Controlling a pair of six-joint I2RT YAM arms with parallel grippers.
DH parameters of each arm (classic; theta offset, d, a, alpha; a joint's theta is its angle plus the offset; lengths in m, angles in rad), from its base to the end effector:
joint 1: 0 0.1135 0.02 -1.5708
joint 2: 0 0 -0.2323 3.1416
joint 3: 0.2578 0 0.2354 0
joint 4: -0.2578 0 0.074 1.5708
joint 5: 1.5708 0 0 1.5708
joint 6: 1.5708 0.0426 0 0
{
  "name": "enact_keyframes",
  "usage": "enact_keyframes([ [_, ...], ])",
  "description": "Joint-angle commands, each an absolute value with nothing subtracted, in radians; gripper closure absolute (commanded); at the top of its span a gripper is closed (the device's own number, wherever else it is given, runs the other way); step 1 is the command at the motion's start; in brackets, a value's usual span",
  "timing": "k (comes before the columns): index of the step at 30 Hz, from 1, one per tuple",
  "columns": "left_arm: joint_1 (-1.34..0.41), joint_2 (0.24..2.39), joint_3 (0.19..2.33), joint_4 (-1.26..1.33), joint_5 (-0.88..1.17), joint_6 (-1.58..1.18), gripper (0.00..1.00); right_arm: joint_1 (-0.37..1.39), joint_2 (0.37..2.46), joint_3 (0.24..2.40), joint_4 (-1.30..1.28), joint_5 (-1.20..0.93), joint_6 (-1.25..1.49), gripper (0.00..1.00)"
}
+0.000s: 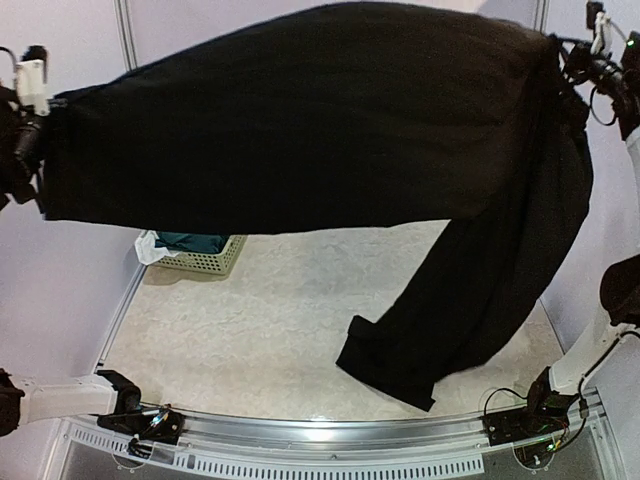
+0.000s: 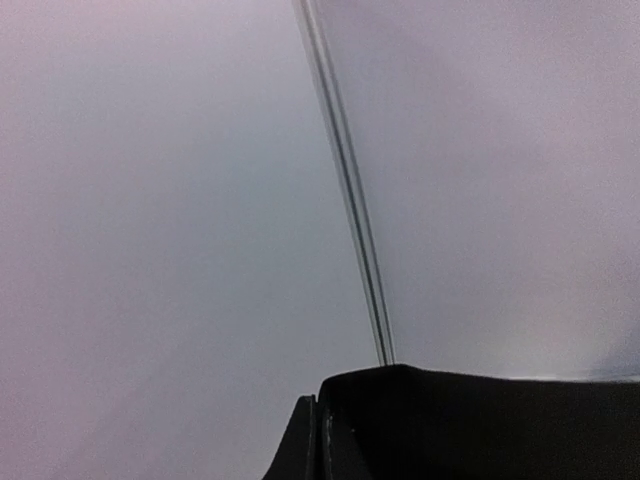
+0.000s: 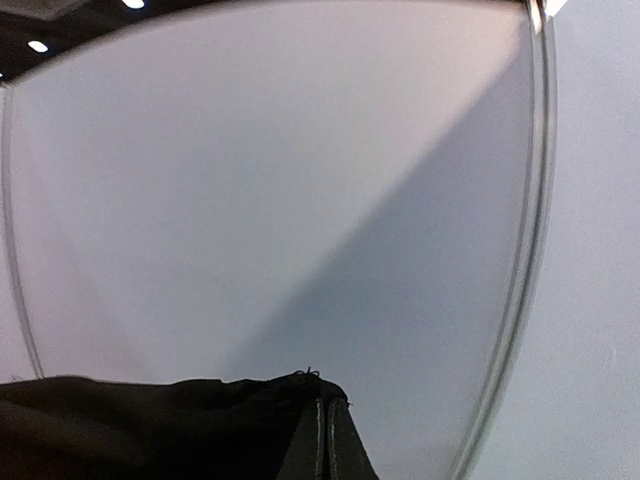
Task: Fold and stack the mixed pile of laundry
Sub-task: Flatten out the crumpled trousers at the center of the board.
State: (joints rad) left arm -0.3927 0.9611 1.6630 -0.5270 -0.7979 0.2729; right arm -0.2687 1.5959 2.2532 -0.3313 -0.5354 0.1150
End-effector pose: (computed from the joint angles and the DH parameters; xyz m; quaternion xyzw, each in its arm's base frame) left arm 0.1264 -0.0194 0.5148 -0.0878 0.6569 0.2069 0.7197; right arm 0.2701 -0.0518 0.5677 -0.1038 0.5929 0.0936 0.7931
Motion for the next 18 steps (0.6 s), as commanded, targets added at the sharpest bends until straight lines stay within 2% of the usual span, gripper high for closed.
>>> enact_keyframes([
  [1,-0.397,1.058,1.615,-0.672,-0.714,0.205,1.0,-0.272,1.638,2.166,-0.471,-0.302,-0.106,1.0],
  [9,-0.393,1.063,1.672,-0.619,-0.883,0.305,1.0,-0.215,1.653,2.246,-0.539,-0.335,-0.143,1.0],
  [18,-0.4,0.873,1.751,-0.333,-1.07,0.538,1.0,0.16,1.58,2.505,-0.535,-0.402,-0.114,1.0],
])
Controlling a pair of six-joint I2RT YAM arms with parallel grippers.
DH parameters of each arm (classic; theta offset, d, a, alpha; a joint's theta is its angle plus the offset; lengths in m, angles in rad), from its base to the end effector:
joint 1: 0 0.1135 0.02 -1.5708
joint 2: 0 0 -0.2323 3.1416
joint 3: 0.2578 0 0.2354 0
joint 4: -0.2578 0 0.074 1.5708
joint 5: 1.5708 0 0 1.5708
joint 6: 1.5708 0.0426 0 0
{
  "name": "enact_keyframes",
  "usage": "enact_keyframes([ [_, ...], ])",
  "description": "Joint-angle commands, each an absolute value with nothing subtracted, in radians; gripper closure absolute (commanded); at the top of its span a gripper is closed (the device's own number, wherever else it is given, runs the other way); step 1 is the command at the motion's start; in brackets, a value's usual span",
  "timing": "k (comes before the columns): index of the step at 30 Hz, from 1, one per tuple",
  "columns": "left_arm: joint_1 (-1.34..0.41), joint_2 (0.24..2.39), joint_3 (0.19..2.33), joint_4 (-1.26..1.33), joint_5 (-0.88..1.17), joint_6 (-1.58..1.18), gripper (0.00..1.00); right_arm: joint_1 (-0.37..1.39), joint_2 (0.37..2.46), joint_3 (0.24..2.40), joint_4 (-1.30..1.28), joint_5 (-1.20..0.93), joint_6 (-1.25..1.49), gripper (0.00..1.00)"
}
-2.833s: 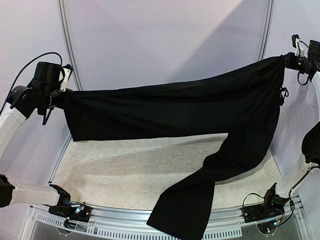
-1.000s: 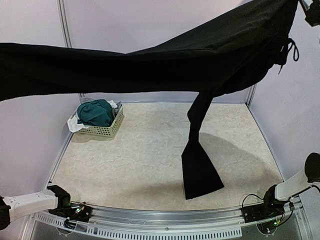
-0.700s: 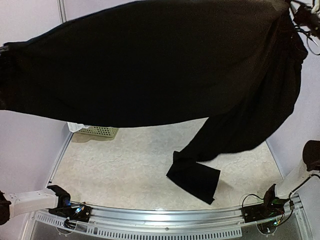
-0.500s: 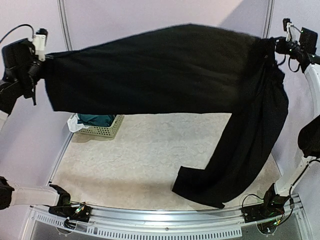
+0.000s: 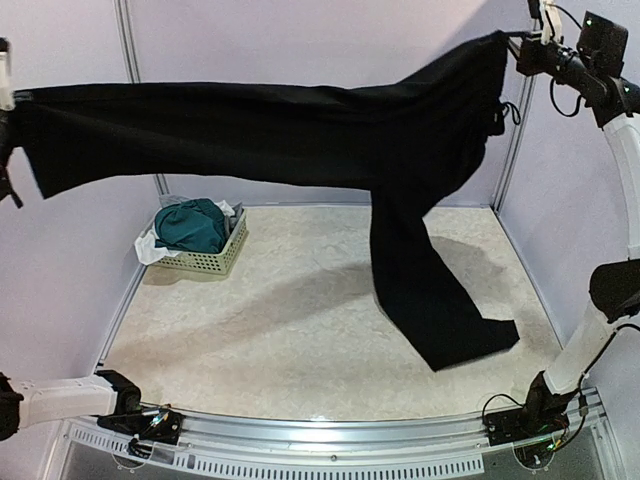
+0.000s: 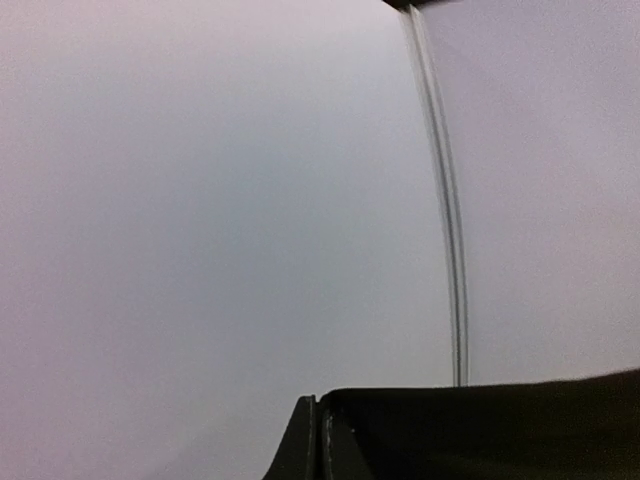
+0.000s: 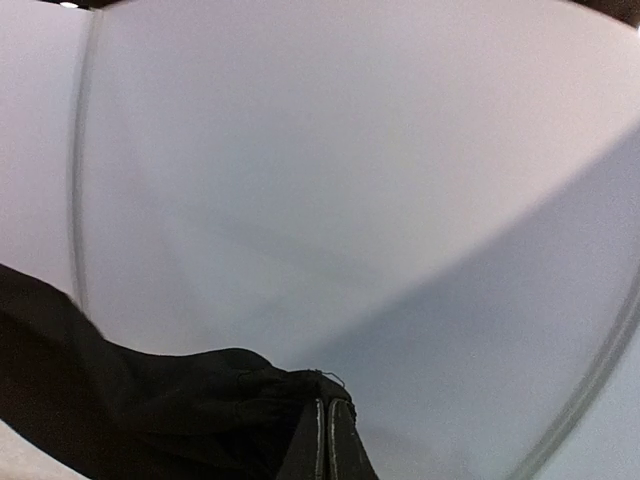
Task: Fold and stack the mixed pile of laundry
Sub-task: Flatten out the crumpled trousers at the center of the board.
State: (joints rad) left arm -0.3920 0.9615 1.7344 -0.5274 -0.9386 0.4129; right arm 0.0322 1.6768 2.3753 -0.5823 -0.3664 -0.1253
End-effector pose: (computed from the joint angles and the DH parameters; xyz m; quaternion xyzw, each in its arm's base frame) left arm 0.1095 -0.0081 0.5300 -0.1131 0.6445 0.2856 0.7002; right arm 0.2927 0.0247 0.5500 -0.1871 0.6410 0.0868 0.7393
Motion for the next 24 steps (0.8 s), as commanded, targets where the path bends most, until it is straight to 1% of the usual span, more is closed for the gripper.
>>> enact_keyframes([
  [1,-0.4,0.854,1.739,-0.277,-1.075,0.567,1.0,0.168,1.581,2.555,-0.535,-0.415,-0.09,1.0],
  [4,-0.401,0.829,1.741,-0.161,-1.095,0.633,1.0,0.169,1.595,2.649,-0.529,-0.401,-0.047,1.0],
  [8,-0.402,0.85,1.786,-0.128,-1.095,0.655,1.0,0.165,1.616,2.702,-0.538,-0.354,-0.085,1.0],
  [12,-0.402,0.874,1.771,-0.122,-1.082,0.635,1.0,0.158,1.63,2.707,-0.543,-0.307,-0.113,1.0],
  [15,-0.402,0.906,1.75,-0.124,-1.08,0.628,1.0,0.154,1.632,2.663,-0.543,-0.23,-0.159,1.0],
  [19,-0.401,0.933,1.716,-0.123,-1.065,0.611,1.0,0.15,1.611,2.537,-0.528,-0.181,-0.24,1.0],
  [24,-0.401,0.954,1.681,-0.257,-1.041,0.519,1.0,0.15,1.552,2.398,-0.504,-0.156,-0.297,1.0],
])
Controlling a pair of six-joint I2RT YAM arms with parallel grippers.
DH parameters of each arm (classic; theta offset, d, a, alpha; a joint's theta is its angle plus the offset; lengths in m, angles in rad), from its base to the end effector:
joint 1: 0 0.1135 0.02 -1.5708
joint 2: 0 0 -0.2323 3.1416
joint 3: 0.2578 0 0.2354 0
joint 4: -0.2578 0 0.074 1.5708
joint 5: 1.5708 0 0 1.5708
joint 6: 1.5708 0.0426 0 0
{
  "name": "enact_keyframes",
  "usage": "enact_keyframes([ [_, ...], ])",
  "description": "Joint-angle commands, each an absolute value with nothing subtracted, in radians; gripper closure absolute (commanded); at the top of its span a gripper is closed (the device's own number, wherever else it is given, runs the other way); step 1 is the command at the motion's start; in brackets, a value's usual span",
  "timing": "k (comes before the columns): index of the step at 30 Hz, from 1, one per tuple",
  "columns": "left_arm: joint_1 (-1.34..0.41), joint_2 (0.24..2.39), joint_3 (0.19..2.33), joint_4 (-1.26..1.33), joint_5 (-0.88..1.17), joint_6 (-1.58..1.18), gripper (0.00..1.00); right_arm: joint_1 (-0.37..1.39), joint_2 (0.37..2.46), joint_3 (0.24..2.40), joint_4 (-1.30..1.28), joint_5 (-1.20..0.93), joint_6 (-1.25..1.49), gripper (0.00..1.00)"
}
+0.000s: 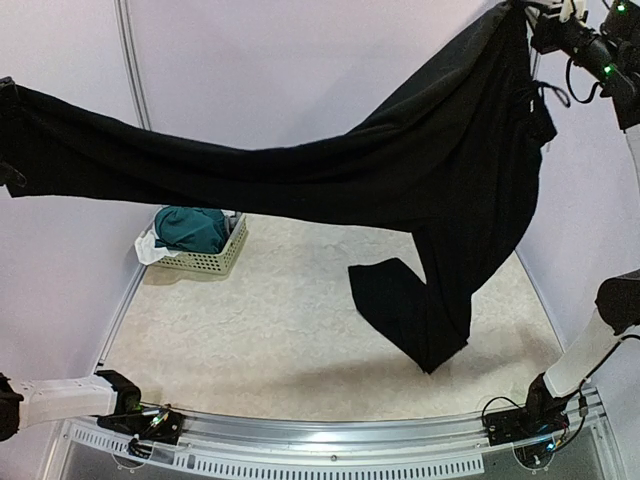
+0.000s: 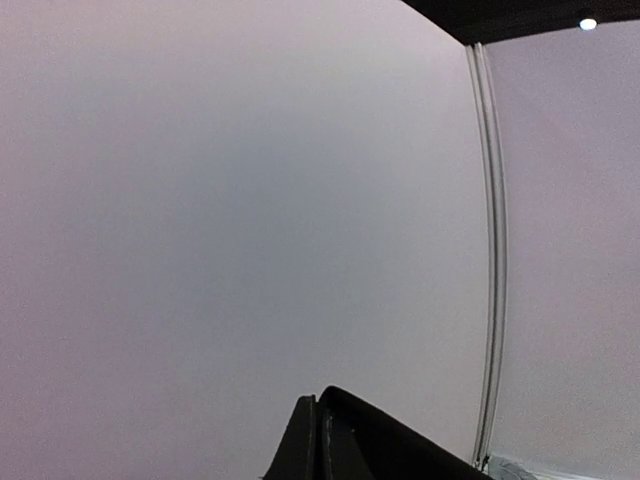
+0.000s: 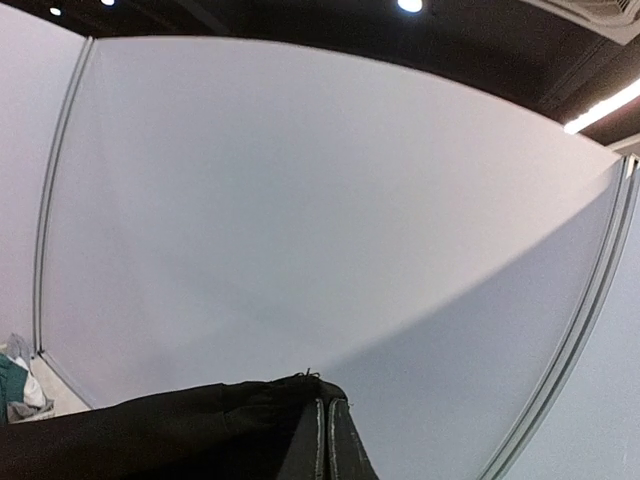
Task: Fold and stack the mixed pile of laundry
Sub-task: Flatten out the crumpled trousers at the center of the board.
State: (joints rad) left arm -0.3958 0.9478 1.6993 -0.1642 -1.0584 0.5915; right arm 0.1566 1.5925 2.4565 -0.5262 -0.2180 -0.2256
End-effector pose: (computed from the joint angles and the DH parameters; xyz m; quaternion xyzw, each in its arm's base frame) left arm 0.0962 0.0000 0.5540 -0.1988 0.5698 0.3116 0.7340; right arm 0.2320 0.0460 0.5961 -0.1963 0.5474 0.0349 0.8128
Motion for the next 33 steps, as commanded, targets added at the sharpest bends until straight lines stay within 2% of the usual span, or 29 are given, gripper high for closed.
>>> enact_keyframes([
  [1,-0.401,0.955,1.679,-0.291,-1.04,0.499,1.0,0.149,1.539,2.379,-0.506,-0.162,-0.302,1.0],
  [5,-0.401,0.905,1.672,-0.382,-1.048,0.429,1.0,0.167,1.493,2.358,-0.581,-0.289,-0.309,1.0],
  [9,-0.401,0.77,1.675,-0.358,-1.06,0.408,1.0,0.233,1.412,2.376,-0.633,-0.462,-0.309,1.0],
  [13,-0.409,0.713,1.776,-0.384,-1.049,0.442,1.0,0.235,1.35,2.498,-0.577,-0.587,-0.131,1.0],
  [17,-0.413,0.692,1.904,-0.362,-0.987,0.455,1.0,0.215,1.36,2.678,-0.421,-0.616,0.057,1.0],
  [20,-0.414,0.734,2.016,-0.36,-0.965,0.457,1.0,0.126,1.399,2.785,-0.243,-0.613,0.206,1.0],
  [23,-0.415,0.772,2.025,-0.323,-0.956,0.476,1.0,0.101,1.46,2.868,-0.249,-0.566,0.218,1.0],
  [28,-0.431,0.898,1.89,-0.271,-0.983,0.554,1.0,0.101,1.523,2.738,-0.421,-0.534,0.043,1.0],
  [33,-0.424,1.085,1.706,-0.405,-0.985,0.553,1.0,0.101,1.518,2.378,-0.539,-0.512,-0.149,1.0],
])
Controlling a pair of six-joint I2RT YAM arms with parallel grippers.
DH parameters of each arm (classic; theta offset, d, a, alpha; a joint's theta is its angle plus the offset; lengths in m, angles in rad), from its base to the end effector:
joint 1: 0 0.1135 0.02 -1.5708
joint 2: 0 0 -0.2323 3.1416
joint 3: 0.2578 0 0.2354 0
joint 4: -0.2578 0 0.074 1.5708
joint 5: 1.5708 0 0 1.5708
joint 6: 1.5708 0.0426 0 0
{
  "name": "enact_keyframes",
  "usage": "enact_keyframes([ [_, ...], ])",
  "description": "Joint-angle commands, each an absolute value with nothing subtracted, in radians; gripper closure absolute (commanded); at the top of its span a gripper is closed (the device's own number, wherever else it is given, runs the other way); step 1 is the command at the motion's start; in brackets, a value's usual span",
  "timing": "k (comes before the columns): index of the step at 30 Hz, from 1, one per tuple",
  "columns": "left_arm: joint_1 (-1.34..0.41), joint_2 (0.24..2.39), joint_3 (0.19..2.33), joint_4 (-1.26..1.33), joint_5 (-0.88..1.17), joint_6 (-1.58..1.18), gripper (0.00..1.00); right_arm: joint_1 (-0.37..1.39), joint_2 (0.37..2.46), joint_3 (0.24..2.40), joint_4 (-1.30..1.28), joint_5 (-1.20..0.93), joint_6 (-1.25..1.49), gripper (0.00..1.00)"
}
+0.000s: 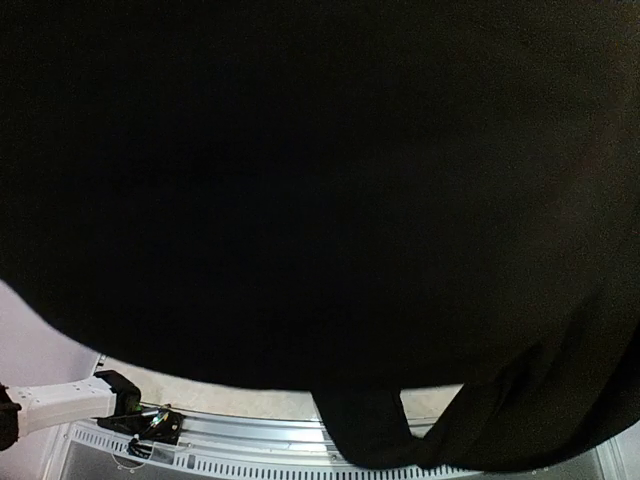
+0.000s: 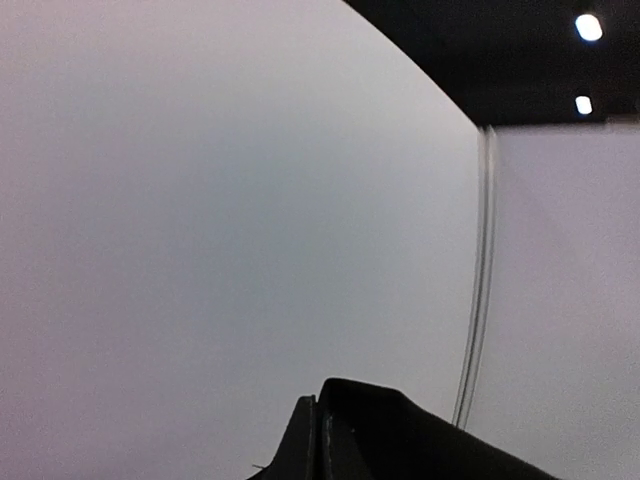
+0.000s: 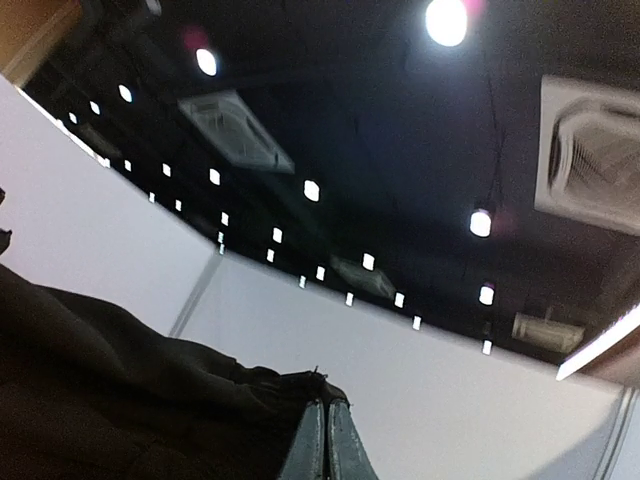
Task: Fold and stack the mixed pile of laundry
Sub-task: Flatten out the crumpled trousers at the center of the board.
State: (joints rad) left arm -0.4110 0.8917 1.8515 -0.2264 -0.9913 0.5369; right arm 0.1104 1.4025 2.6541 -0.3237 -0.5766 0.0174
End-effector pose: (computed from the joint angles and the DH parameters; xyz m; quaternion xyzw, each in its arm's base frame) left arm 0.0397 0.0216 0.5803 -0.2234 0.5165 0.2435 0.7899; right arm 0.0584 0.0298 0.6653 -0.2835 0.2900 0.1477 0.9020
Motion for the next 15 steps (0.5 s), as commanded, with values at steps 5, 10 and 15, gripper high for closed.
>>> enact_keyframes([
  [5,-0.419,1.187,1.505,-0.597,-0.846,0.317,1.0,0.092,1.405,1.773,-0.433,-0.364,-0.306,1.0],
  [10,-0.416,1.271,1.361,-0.775,-0.661,0.134,1.0,-0.022,1.363,1.38,-0.322,-0.238,-0.328,1.0],
  [15,-0.417,1.336,1.228,-0.82,-0.553,0.054,1.0,-0.12,1.382,1.194,-0.318,-0.223,-0.287,1.0],
])
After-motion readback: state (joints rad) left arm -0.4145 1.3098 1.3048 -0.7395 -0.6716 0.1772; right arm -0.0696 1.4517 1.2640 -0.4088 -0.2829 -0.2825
